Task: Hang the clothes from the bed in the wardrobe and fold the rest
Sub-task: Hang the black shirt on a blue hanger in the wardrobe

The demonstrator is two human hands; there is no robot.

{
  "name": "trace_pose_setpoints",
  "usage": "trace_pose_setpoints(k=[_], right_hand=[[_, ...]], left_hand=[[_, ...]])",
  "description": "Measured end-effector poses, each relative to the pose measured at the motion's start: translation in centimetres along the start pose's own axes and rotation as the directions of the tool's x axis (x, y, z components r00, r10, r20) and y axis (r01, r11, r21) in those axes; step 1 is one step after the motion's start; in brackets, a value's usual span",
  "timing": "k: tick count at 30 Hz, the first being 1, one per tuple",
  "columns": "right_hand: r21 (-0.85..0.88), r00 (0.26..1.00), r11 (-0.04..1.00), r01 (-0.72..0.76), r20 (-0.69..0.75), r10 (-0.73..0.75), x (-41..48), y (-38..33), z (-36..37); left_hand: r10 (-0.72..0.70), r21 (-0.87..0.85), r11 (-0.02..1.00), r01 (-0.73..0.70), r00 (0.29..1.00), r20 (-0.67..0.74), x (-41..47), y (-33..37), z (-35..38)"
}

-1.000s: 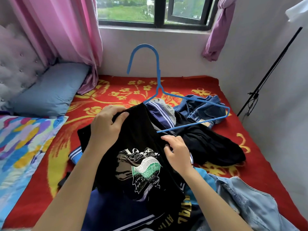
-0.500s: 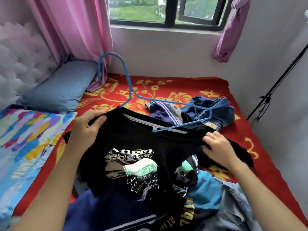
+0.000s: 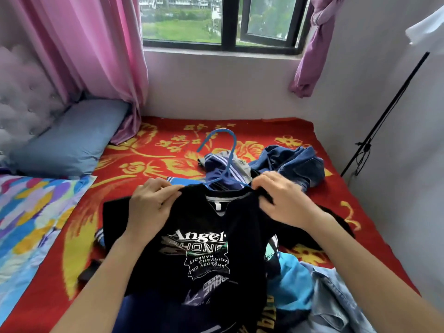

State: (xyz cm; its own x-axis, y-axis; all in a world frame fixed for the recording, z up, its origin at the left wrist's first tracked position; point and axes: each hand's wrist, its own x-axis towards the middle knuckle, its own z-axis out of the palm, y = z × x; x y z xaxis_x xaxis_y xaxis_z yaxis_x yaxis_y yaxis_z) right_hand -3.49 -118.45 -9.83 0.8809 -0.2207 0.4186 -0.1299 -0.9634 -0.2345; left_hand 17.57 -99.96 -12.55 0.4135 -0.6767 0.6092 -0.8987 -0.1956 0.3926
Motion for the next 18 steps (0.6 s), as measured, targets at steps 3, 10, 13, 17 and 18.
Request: trace_pose_setpoints(k=[3, 10, 13, 17, 18], right_hand=[[0.103, 0.991, 0.986, -0.133, 0.037, 0.130, 1.4, -0.3, 0.2], [-0.214, 0.974, 0.965, -0.149, 0.134, 0.181, 4.5, 0.9, -1.1], [-0.265, 0.983, 0.949, -0.171, 0.018, 0.183, 4.4, 2.1, -2.6], [-0.056, 0.966, 0.965, -0.257, -0.020, 0.257, 4.7, 3.6, -3.8], [-0.009, 0.966, 0.966, -0.259, 0.010, 0.259, 5.0, 3.7, -3.7]], left_hand=[[-0.025, -0.016, 1.000, 0.024, 0.999, -0.043, 0.9, 0.7, 0.1], [0.027, -0.052, 0.998, -0.028, 1.000, -0.014, 2.5, 0.6, -0.8], [-0.022, -0.062, 0.998, 0.025, 0.998, 0.055, 3.0, -2.1, -1.9], [-0.156, -0.163, 0.973, 0.165, 0.986, 0.065, 2.7, -5.3, -4.0], [-0.159, -0.173, 0.970, 0.169, 0.985, 0.070, 2.7, -5.4, -4.1]])
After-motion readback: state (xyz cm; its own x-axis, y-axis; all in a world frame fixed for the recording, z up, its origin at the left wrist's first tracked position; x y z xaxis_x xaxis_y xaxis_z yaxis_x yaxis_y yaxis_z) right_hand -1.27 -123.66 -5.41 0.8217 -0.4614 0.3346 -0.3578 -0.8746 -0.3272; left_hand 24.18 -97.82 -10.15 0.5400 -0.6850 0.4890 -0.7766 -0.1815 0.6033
